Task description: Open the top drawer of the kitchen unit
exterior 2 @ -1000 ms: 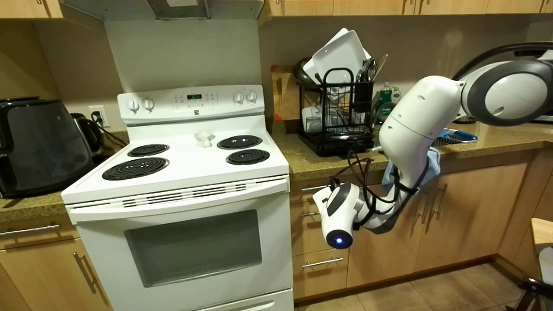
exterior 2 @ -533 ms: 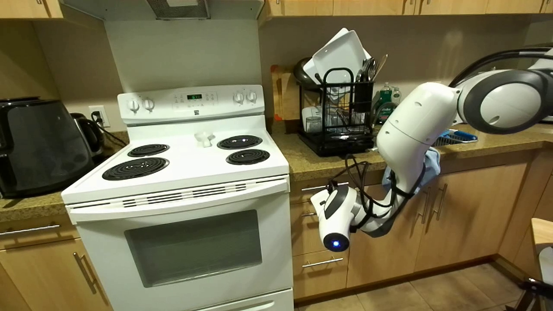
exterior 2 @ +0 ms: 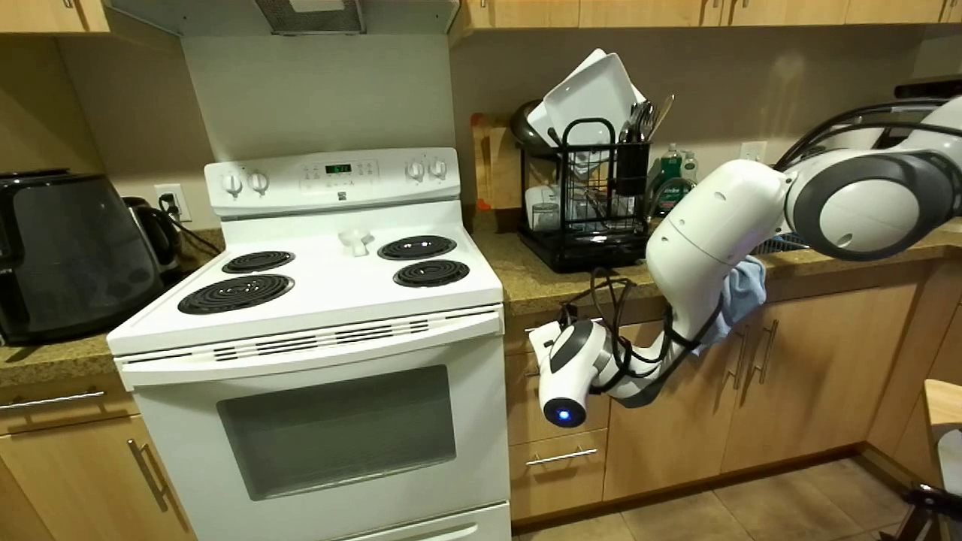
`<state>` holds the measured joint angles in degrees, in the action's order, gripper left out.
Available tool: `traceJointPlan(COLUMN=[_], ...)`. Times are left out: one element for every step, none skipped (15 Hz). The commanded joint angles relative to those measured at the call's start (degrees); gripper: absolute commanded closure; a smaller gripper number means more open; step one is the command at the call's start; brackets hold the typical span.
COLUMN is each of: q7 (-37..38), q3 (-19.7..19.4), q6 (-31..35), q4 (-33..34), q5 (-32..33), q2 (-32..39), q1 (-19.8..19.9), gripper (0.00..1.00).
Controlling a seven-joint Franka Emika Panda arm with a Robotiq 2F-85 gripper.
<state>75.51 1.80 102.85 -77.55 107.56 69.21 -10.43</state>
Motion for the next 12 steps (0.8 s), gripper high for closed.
traceJointPlan(q7=[-3.3, -3.7, -4.1, -4.5, -4.8, -5.1, -5.2, -5.3, -5.4, -5.4, -5.4, -5.5], q3=[-1.0, -1.4, -1.6, -1.7, -1.8, -1.9, -2.0, -2.0, -2.0, -2.1, -2.1, -2.2], q6=[-1.0, -0.9, -1.0, -0.8, -0.6, -0.5, -0.9, -1.1, -1.3, -1.4, -1.4, -1.6], q4=[4.5, 5.3, 5.9, 6.4, 6.8, 7.2, 7.2, 7.3, 7.3, 7.3, 7.0, 6.8], q5=[0.4, 0.7, 0.9, 0.9, 1.1, 1.2, 1.2, 1.3, 1.3, 1.3, 1.4, 1.4], q2=[2.5, 3.1, 3.6, 4.0, 4.5, 4.8, 4.9, 5.0, 5.1, 5.1, 4.9, 4.8], q1=[0.1, 0.0, 0.0, -0.1, -0.2, -0.2, -0.4, -0.5, -0.6, -0.8, -0.8, -0.9], gripper=[0.17, 0.26, 0.32, 0.39, 0.44, 0.52, 0.57, 0.64, 0.7, 0.76, 0.84, 0.89])
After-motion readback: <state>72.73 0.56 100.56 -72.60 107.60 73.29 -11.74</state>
